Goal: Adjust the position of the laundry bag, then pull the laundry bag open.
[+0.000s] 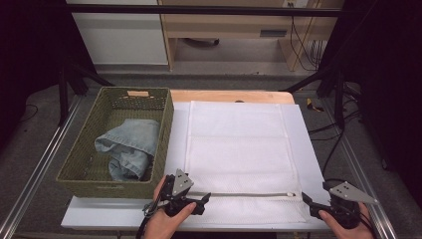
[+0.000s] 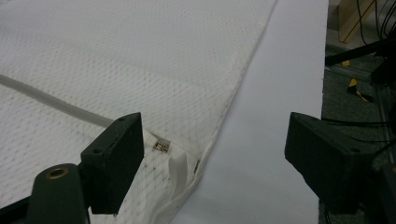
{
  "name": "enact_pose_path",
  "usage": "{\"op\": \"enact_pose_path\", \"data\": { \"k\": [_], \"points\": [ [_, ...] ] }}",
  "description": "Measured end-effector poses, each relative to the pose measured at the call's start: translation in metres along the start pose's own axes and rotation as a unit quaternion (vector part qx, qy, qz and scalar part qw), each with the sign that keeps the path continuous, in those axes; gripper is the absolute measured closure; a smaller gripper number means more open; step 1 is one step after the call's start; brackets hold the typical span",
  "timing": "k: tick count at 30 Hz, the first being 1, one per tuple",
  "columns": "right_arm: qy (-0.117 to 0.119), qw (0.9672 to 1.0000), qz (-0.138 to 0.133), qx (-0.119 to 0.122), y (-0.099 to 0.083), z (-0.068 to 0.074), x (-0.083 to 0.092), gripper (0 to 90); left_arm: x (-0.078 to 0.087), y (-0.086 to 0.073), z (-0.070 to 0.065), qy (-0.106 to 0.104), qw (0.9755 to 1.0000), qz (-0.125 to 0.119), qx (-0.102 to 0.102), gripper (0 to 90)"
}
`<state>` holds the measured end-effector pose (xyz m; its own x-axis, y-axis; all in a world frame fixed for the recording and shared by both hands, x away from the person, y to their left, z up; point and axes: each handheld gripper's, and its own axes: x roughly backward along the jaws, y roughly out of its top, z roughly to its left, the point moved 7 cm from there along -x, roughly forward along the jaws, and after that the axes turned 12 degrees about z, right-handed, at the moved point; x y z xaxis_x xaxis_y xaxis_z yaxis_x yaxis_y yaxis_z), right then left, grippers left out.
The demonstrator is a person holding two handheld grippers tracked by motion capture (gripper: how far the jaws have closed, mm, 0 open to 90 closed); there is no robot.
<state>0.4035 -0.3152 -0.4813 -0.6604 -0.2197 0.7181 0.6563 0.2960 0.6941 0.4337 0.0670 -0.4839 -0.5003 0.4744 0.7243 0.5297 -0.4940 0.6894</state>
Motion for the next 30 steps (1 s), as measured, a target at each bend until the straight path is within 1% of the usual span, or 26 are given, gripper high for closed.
{"op": "enact_pose_path", "data": {
  "k": [3,6,8,11,12,15,17,18,22,26,30],
  "points": [
    [-0.001,1.0,0.001,0.005,-0.006,0.001,0.001,25.6,-0.001,0.0,0.0,0.0,1.0,0.001,-0.001,5.5],
    [0.001,1.0,0.001,0.006,-0.011,0.001,0.003,29.3,-0.003,-0.001,0.0,0.0,1.0,0.003,-0.003,5.8],
    [0.001,1.0,0.004,0.006,-0.014,0.001,0.003,30.3,-0.003,-0.001,-0.001,0.001,1.0,0.001,-0.003,5.9],
    [0.008,0.9999,0.009,0.004,-0.017,0.001,0.0,34.2,-0.002,-0.002,-0.004,0.003,1.0,-0.004,-0.004,6.2],
    [0.01,0.9999,0.01,0.005,-0.018,0.001,-0.001,34.9,-0.001,-0.003,-0.004,0.004,0.9999,-0.004,-0.009,6.2],
    [0.015,0.9997,0.014,0.009,-0.017,0.002,-0.005,38.2,0.001,-0.002,-0.008,0.004,0.9999,-0.009,-0.014,6.4],
    [0.02,0.9997,0.015,0.007,-0.016,0.003,-0.008,39.0,0.002,-0.001,-0.01,0.004,0.9998,-0.012,-0.017,6.7],
    [0.019,0.9996,0.015,0.011,-0.014,0.002,-0.009,38.9,0.002,-0.001,-0.011,0.005,0.9997,-0.013,-0.019,6.8],
    [0.023,0.9995,0.017,0.012,-0.009,0.004,-0.014,38.5,0.003,-0.003,-0.012,0.009,0.9996,-0.012,-0.023,7.1],
    [0.029,0.9989,0.029,0.021,-0.009,0.005,-0.02,38.7,0.004,-0.005,-0.012,0.009,0.9996,-0.011,-0.023,7.3],
    [0.034,0.9983,0.043,0.02,-0.011,0.006,-0.026,40.6,0.005,-0.005,-0.011,0.009,0.9997,-0.01,-0.022,7.3]
  ]
}}
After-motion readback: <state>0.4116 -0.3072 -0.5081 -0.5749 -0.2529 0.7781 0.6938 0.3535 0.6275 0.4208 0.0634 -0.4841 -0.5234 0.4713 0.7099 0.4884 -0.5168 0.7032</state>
